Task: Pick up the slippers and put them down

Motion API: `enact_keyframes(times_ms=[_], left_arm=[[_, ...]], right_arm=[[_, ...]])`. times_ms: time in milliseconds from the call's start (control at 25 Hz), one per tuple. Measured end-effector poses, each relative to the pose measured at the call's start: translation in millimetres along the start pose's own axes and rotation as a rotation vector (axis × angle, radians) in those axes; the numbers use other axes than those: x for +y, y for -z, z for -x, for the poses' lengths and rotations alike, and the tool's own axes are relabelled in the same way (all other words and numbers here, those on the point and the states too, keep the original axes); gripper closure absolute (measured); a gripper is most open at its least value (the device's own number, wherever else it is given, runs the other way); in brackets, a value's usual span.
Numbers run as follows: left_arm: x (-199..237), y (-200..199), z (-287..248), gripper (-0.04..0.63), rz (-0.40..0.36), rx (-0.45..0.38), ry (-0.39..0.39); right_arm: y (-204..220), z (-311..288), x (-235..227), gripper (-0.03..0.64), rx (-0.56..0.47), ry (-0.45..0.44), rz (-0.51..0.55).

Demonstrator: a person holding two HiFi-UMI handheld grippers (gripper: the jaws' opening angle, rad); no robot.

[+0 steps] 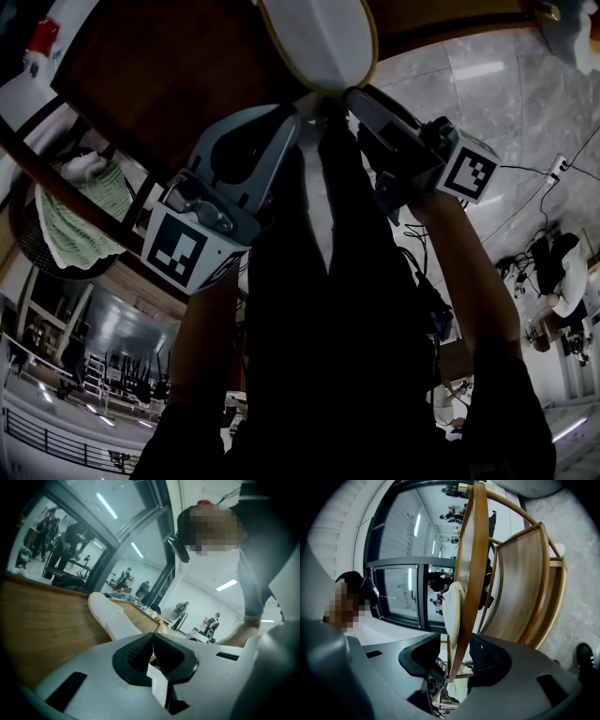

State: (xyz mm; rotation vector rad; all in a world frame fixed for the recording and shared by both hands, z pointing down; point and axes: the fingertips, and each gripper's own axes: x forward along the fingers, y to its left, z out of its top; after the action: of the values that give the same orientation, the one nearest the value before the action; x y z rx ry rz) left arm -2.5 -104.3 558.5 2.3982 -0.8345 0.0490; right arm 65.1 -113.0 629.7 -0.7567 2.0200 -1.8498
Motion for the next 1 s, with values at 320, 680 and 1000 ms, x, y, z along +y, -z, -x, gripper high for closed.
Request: enact_keyframes(times_ms=[320,680,1000], left_arm=[[-2.4,4.4,-0.1,0.583,0.001,0.003,0.016],[-3.2,7.9,0.7,0.583,0.02,-0.001,0.023],[-7.2,18.6,2.9,0.583,0.029,0.023,0.039]], right_arm=[[4.7,3.1,-3.5,0.443,-0.001,0.006,-0.048],[2.2,-0.9,-5.5,0.446,0.009,0.003,-0.083],[1.1,-1.3,-4.7,0.511,0.013,-0.009,-0.071]])
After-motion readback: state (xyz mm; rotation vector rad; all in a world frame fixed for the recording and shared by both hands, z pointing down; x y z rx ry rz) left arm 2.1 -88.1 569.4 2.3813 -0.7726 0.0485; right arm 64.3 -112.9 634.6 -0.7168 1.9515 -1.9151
